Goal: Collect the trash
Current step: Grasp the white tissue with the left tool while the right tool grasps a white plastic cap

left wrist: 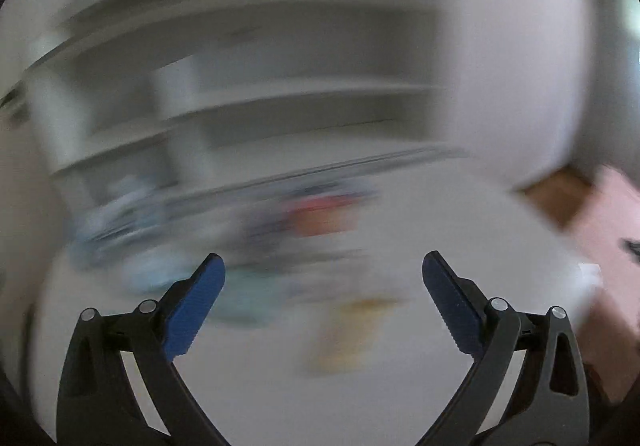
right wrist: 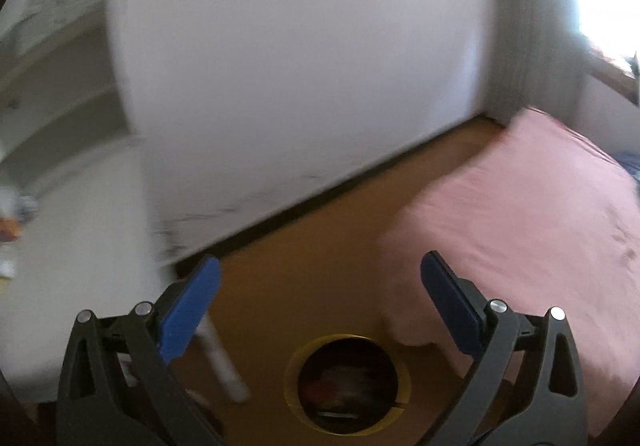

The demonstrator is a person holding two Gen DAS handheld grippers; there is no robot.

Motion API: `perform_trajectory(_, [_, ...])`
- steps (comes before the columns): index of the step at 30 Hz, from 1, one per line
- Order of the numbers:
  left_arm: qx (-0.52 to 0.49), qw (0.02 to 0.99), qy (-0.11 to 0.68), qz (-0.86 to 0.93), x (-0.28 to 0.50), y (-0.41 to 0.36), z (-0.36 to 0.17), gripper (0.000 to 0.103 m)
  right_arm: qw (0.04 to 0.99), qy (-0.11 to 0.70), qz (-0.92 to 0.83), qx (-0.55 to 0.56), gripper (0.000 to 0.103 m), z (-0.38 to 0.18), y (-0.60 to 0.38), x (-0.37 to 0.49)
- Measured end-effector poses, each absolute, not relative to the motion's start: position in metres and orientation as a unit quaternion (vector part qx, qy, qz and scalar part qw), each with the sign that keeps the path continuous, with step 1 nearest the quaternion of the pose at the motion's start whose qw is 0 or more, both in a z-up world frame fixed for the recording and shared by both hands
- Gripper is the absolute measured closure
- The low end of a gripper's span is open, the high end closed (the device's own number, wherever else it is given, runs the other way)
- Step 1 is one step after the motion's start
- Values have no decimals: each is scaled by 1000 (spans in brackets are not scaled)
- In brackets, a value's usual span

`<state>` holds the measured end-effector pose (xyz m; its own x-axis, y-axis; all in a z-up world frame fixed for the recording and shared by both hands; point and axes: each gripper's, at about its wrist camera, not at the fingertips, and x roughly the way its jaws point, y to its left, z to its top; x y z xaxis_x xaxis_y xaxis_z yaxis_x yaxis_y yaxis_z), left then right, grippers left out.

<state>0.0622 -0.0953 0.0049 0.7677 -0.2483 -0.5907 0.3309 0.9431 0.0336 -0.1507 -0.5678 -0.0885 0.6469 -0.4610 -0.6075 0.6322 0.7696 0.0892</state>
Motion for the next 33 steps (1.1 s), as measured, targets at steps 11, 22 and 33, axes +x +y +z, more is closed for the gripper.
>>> perform_trajectory(11, [14, 918, 387, -85, 137, 38, -41, 17, 922, 377, 63, 55, 36, -68, -309, 74])
perform_trajectory(22, [6, 903, 416, -111, 186, 37, -67, 18, 892, 438, 103, 39, 61, -99, -266, 96])
perform_trajectory(33, [6, 904, 409, -127, 181, 34, -61, 88, 901, 419, 102, 44, 80, -92, -267, 90])
